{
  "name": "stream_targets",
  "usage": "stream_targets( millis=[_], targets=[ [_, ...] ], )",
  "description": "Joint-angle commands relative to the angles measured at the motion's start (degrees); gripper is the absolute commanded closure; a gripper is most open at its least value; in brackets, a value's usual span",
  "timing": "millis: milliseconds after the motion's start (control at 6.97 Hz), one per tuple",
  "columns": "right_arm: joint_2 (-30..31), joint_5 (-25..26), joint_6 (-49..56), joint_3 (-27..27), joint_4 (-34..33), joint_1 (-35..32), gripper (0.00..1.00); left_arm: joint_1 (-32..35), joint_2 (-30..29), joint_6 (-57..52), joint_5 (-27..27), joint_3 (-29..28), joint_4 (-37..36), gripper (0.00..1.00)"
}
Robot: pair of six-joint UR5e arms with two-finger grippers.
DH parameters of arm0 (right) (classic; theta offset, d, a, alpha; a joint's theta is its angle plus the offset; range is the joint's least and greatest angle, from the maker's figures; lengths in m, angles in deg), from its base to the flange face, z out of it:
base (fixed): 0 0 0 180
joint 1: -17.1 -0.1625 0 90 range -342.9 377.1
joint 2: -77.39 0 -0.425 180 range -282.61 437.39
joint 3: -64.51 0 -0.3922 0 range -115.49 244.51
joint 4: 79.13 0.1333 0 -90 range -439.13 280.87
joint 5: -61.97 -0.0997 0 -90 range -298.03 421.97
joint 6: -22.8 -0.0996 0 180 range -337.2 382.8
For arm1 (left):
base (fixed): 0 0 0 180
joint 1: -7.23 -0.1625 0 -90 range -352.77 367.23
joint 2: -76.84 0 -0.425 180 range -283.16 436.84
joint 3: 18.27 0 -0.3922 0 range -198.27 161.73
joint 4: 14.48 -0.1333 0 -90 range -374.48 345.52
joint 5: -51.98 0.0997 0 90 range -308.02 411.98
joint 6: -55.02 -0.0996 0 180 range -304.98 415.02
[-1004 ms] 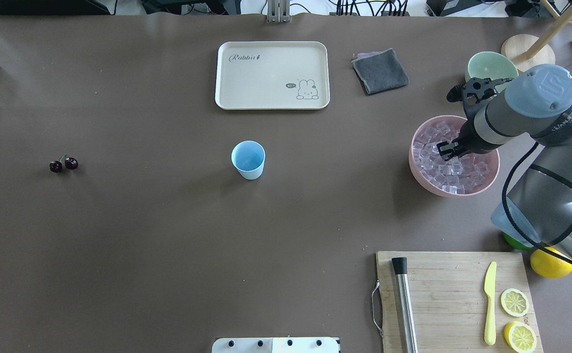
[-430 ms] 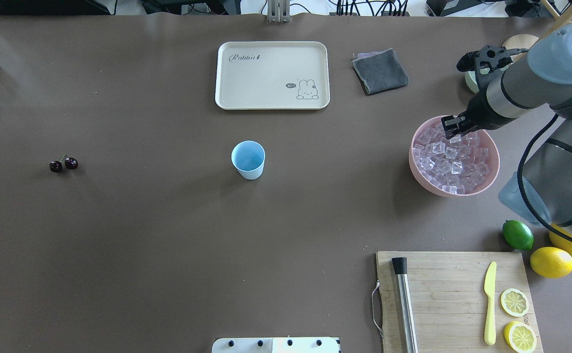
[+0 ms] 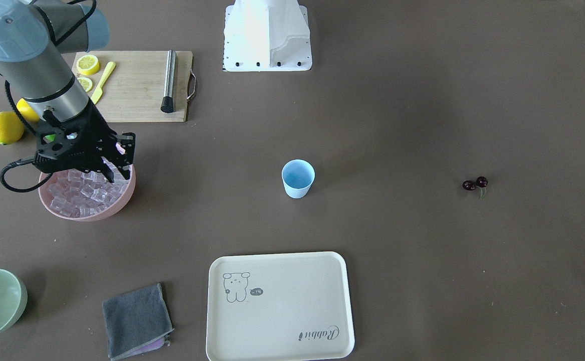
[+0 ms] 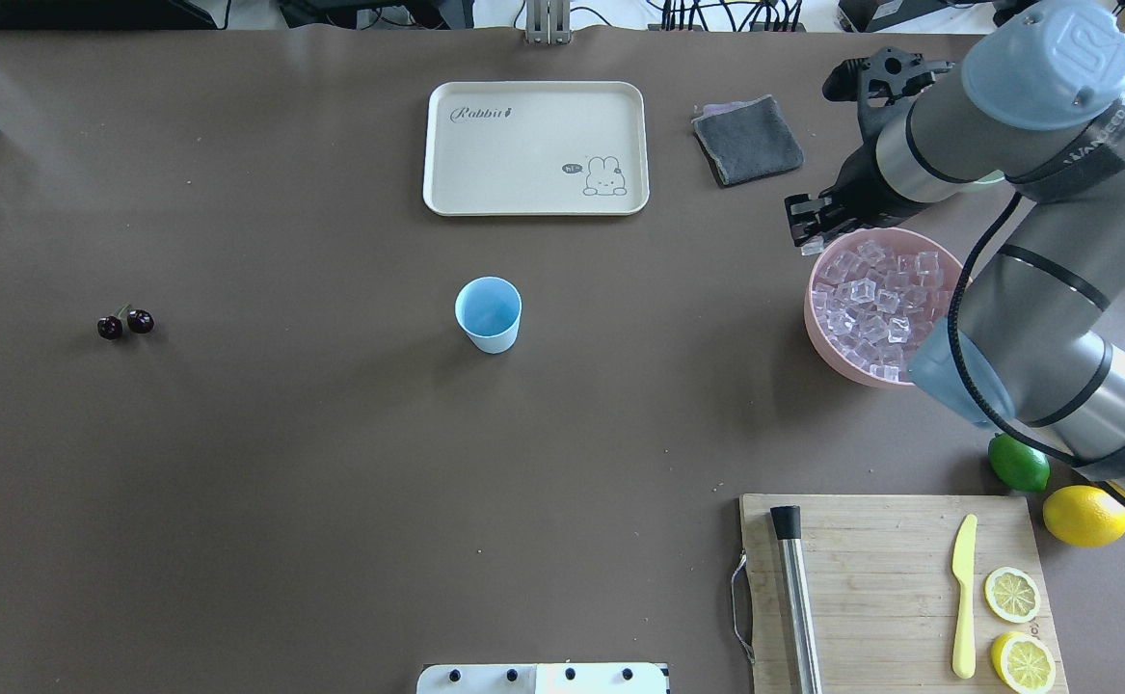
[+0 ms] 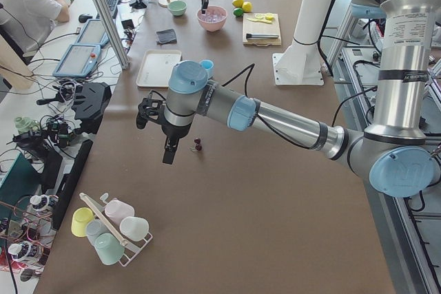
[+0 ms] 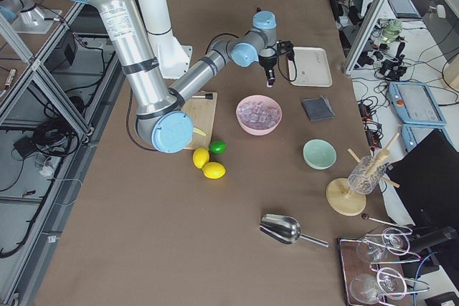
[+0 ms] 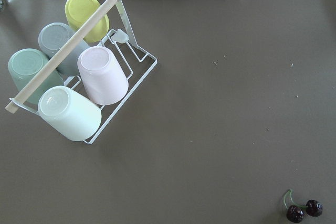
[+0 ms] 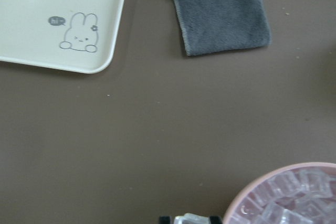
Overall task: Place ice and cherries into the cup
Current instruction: 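Carry the ice cube with the right gripper over the light-blue cup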
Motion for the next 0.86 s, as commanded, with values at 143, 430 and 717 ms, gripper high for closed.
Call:
stream_targets(
  millis=[143,430,717],
  targets=[
    [-10.37,7.02,-12.61,-4.02,2.94,9.73,1.0,-0.06,-0.05,0.0,0.0,0.24,0.0,0.02],
    [-15.85,11.69,-15.99,-9.22,6.71,14.49,1.0,-0.06,0.04,0.0,0.0,0.94,0.0,0.02],
    [-18.83,14.07,-16.7,-15.35,14.43,15.64,1.0,0.03,0.21,0.0,0.0,1.03,0.0,0.02]
  ],
)
